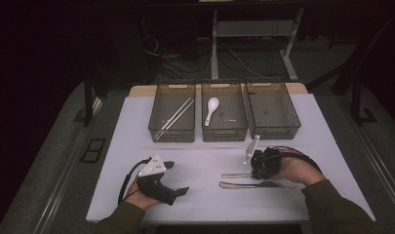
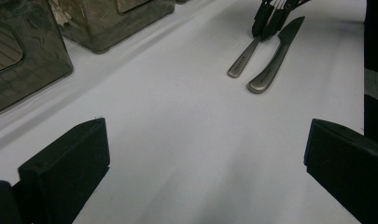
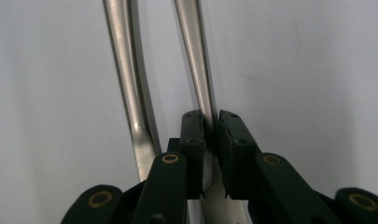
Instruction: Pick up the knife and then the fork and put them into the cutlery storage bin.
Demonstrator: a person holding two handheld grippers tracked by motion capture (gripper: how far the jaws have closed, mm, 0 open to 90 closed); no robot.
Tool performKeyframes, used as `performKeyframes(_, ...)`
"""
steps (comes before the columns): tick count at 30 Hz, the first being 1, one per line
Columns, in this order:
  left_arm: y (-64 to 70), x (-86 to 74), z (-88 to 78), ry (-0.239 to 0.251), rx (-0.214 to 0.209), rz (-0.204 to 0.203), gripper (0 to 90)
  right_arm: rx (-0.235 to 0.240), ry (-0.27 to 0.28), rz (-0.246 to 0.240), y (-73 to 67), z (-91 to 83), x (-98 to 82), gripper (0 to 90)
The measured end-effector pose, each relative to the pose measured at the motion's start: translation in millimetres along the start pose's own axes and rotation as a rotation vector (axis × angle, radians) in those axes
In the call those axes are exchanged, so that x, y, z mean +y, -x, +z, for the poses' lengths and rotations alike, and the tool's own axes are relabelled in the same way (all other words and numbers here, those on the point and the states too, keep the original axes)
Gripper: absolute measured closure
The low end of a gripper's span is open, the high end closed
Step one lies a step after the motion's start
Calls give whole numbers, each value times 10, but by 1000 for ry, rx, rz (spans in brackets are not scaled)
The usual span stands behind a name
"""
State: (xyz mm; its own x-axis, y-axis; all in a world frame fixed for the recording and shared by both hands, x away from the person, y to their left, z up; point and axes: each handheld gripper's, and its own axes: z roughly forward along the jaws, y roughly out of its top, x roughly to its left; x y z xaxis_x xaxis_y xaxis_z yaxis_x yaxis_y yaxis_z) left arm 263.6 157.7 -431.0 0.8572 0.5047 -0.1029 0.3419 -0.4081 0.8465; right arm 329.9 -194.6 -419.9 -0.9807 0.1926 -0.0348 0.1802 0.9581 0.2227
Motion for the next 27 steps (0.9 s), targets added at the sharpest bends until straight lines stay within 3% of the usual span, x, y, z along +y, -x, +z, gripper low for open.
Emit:
performKeyframes(6, -3, -1, 4, -2, -1, -2, 0, -5, 7, -12, -7, 0, -8, 841)
performKeyframes(11, -4, 0, -2, 1, -1, 1, 0, 16, 49, 30, 29, -9, -64, 843)
performKeyframes(20, -1, 1, 0, 2, -1, 1, 0, 16, 158, 129, 129, -50, -224, 843)
performKeyframes(27, 0, 3, 0, 1, -4, 6, 0, 12, 240, 178, 148, -139, -325, 843)
